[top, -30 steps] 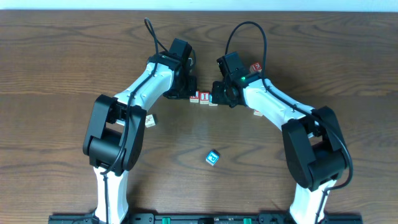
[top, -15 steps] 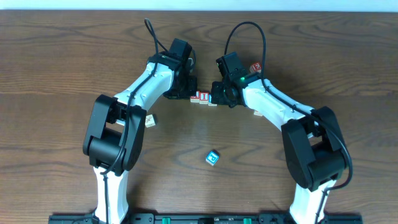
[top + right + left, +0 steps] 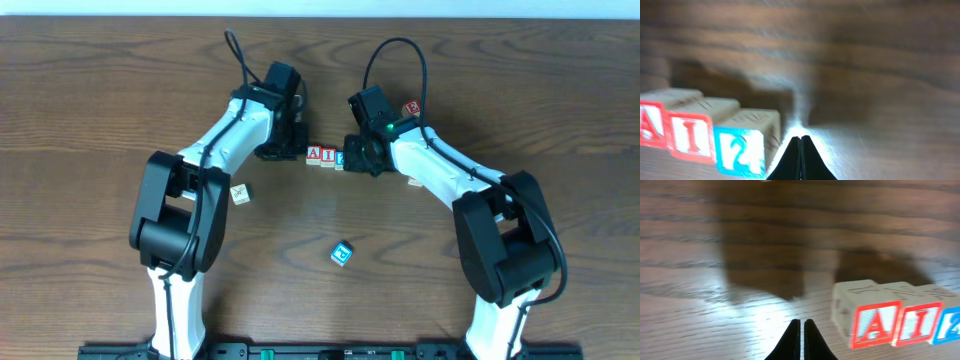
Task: Spell out Ai2
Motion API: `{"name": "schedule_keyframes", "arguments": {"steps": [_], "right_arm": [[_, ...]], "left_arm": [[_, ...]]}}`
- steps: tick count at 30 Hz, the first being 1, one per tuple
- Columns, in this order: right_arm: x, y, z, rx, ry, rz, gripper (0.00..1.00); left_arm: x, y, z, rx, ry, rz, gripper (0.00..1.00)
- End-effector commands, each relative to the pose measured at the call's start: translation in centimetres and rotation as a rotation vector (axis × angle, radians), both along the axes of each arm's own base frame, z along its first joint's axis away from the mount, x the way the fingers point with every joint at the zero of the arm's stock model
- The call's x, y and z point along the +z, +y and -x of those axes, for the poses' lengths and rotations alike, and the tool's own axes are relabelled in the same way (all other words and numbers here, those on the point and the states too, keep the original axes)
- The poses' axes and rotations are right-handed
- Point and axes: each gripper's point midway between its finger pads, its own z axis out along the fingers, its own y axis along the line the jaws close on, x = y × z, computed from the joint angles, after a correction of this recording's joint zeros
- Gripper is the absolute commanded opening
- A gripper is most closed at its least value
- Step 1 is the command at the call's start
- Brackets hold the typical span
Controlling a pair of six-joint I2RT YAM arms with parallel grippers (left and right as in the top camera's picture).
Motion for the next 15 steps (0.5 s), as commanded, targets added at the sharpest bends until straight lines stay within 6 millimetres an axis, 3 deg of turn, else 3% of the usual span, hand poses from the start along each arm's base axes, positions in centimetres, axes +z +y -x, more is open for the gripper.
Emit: {"name": "schedule_keyframes", "arguments": {"steps": [1, 7, 15], "right_arm": [[-0.2, -0.7, 0.9, -0.010, 0.031, 0.035, 0.01], [-0.6, -0.7, 3.8, 0.022, 0.127, 0.080, 0.01], [-0.5, 1.6, 4.8, 0.081, 0.112, 0.078, 0.01]], "left_arm": [[-0.1, 1.0, 0.3, -0.011, 0.007, -0.023, 0.06], [0.6, 1.7, 0.4, -0.001, 0.011, -0.025, 0.06], [0.7, 3.0, 0.2, 0.027, 0.020, -0.027, 0.06]]}}
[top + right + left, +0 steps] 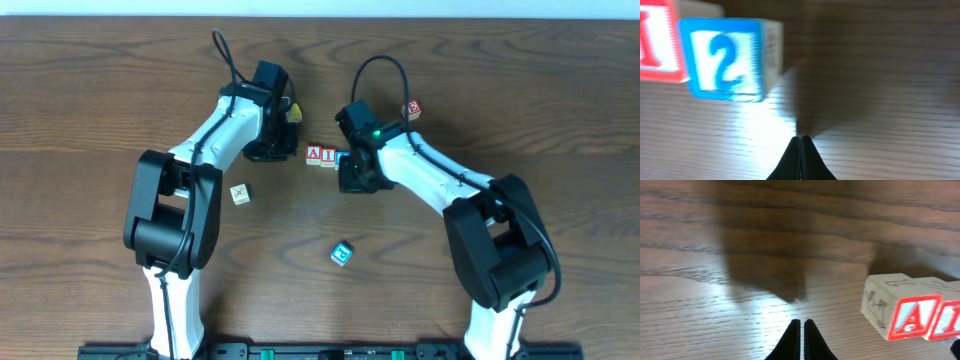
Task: Spell out Ai2
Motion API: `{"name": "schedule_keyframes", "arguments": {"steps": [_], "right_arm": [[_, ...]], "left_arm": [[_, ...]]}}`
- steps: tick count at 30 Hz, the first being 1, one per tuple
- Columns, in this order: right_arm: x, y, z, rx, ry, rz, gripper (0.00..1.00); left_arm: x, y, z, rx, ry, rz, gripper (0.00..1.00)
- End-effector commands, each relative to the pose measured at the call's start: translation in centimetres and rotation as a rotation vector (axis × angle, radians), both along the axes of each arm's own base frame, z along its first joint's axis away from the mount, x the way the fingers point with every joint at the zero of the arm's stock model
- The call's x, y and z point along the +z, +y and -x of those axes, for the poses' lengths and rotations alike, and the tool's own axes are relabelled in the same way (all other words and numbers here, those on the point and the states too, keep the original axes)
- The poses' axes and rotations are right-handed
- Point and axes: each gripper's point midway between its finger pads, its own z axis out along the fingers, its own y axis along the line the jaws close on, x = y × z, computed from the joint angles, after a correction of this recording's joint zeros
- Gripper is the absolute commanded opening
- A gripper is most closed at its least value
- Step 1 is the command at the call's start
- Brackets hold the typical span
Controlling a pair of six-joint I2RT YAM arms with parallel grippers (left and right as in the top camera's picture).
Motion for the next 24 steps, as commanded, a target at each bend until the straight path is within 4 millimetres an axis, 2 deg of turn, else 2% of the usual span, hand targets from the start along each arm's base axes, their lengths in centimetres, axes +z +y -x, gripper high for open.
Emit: {"name": "schedule_keyframes", "arguments": {"steps": [1, 10, 24], "right_arm": [[0.4, 1.0, -0.1, 0.011, -0.029, -0.010, 0.01], [0.8, 1.5, -2.1, -0.013, -0.122, -0.017, 0.02], [1.0, 2.2, -3.0, -0.010, -0.163, -0.039, 0.01]], "left_arm": [[0.9, 1.1, -0.2, 0.004, -0.017, -0.009, 0.06], [0.9, 1.4, -0.2, 0.013, -0.013, -0.010, 0.06], [0.9, 1.4, -0.2, 0.018, -0.012, -0.010, 0.06]]}}
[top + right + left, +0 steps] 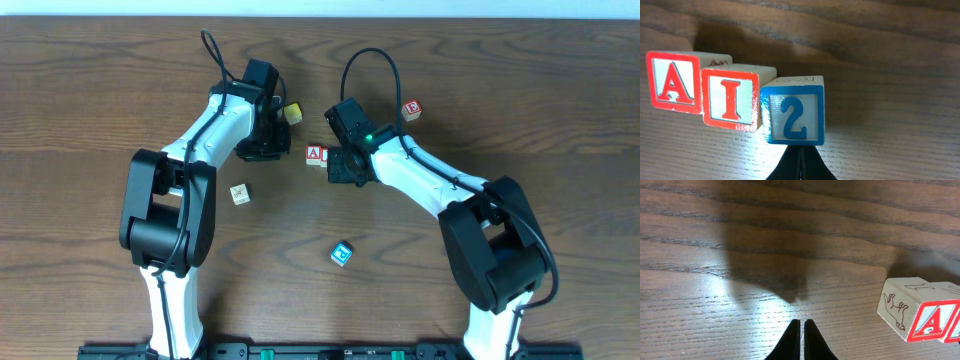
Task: Spell out Ai2
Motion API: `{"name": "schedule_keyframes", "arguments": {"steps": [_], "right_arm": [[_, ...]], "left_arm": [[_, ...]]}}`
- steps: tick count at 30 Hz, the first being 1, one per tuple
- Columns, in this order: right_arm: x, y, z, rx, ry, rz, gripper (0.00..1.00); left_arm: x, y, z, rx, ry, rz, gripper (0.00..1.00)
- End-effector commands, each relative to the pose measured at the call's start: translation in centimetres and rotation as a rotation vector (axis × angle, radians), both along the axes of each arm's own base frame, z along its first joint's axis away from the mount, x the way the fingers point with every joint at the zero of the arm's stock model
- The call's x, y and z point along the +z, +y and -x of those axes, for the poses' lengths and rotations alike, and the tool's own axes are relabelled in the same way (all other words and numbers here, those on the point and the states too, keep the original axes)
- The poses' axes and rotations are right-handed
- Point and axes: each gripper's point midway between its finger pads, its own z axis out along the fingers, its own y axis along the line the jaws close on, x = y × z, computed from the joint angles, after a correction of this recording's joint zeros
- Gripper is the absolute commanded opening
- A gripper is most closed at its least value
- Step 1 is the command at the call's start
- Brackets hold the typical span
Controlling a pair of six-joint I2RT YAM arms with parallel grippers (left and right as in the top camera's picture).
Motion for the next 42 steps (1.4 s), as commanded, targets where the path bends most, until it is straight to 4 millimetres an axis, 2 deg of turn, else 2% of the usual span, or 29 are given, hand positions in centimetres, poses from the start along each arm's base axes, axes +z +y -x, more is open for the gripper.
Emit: {"name": "schedule_keyframes", "arguments": {"steps": [1, 6, 21, 24, 27, 31, 42], "right_arm": [[0.1, 0.2, -0.1, -0.007, -0.017, 0.010, 0.02], [-0.4, 0.2, 0.0, -0.007, -0.010, 0.014, 0.02], [-0.4, 0.6, -0.1, 0.000, -0.015, 0.002, 0.02], [-0.3, 0.7, 0.8, 0.021, 0.021, -0.008, 0.01], [0.3, -0.3, 1.4, 0.026, 0.032, 0.033, 0.01], [1.0, -2.6, 0.6, -0.017, -0.008, 0.124, 0.02], [1.4, -4.4, -1.9, -0.083, -0.078, 0.130, 0.02]], "left_arm": [[0.9, 0.3, 0.0, -0.010, -0.023, -0.007, 0.06], [0.9, 0.3, 0.0, -0.010, -0.022, -0.007, 0.06], [0.9, 0.2, -0.2, -0.010, -0.031, -0.006, 0.06], [0.9, 0.2, -0.2, -0.010, -0.031, -0.006, 0.06], [0.9, 0.2, -0.2, -0.010, -0.031, -0.006, 0.06], [1.0, 0.2, -0.4, -0.010, -0.037, -0.003, 0.06], [1.0, 0.2, -0.4, -0.006, -0.036, -0.003, 0.06]]}}
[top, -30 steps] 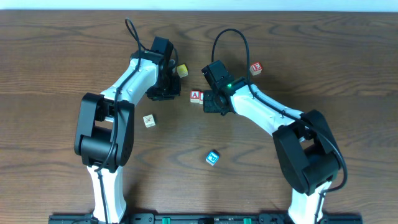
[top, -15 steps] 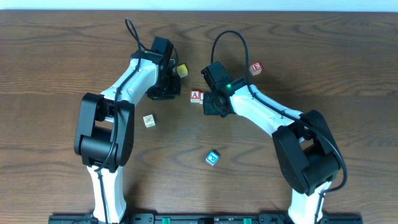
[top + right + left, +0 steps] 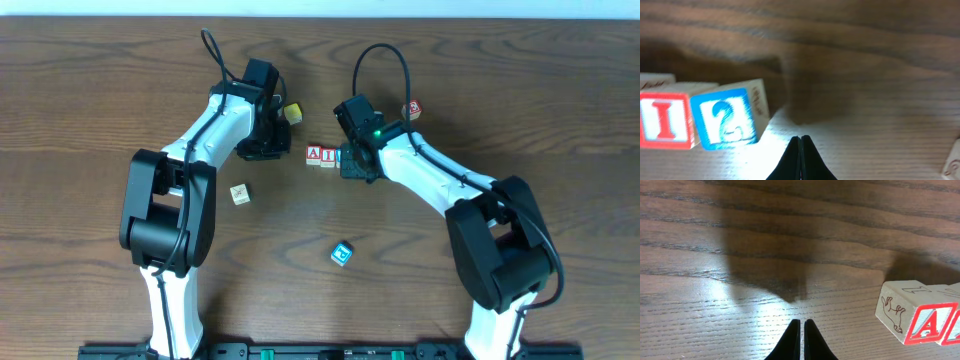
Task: Spell out Ai2
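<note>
Three wooden blocks stand in a row mid-table: the red A block (image 3: 314, 154), the red I block (image 3: 328, 155) and a blue 2 block (image 3: 726, 119), mostly hidden under my right arm in the overhead view. The A block (image 3: 920, 320) shows at the right of the left wrist view. My left gripper (image 3: 800, 325) is shut and empty, left of the A block. My right gripper (image 3: 800, 140) is shut and empty, just right of the 2 block.
A yellow block (image 3: 291, 112) lies by my left wrist. A red block (image 3: 411, 109) sits at the back right, a pale block (image 3: 240, 194) left of centre, and a blue block (image 3: 342, 253) nearer the front.
My right gripper has moved right, from in front of the 2 block to its right side. The I block shows again in the overhead view. The left arm has barely moved.
Both grippers stood shut close beside the row, left by the A block, right by the 2 block. My left gripper then stood further left of the row. My right gripper was in front of the 2 block, and is now at its right.
</note>
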Motion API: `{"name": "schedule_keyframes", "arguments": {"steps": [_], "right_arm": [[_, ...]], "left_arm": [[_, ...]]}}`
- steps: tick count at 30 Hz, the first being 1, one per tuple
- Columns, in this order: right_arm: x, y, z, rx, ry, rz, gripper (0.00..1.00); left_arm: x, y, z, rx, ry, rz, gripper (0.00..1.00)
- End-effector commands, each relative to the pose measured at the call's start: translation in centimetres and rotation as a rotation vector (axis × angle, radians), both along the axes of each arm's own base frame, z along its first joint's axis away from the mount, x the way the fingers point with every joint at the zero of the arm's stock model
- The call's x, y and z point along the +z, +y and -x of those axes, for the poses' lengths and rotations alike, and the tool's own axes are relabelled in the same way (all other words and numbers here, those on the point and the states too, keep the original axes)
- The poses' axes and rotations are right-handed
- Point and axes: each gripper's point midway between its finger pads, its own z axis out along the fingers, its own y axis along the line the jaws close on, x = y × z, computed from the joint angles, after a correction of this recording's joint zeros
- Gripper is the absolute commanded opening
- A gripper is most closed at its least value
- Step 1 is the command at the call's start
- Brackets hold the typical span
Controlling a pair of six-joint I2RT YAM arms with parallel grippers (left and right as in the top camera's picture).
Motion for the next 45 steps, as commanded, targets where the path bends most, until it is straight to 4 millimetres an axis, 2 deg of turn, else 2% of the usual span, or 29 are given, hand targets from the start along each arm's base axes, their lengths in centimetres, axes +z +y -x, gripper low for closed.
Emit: {"name": "schedule_keyframes", "arguments": {"steps": [1, 21, 45], "right_arm": [[1.2, -0.7, -1.0, -0.012, -0.054, 0.013, 0.02], [1.0, 1.3, -1.3, 0.019, -0.052, -0.075, 0.02], [1.0, 2.0, -1.1, 0.033, -0.041, -0.115, 0.01]], "left_arm": [[0.9, 0.3, -0.1, -0.006, -0.025, -0.006, 0.06], [0.9, 0.3, -0.1, 0.005, -0.023, -0.005, 0.06], [0.9, 0.3, -0.1, 0.005, -0.023, -0.005, 0.06]]}}
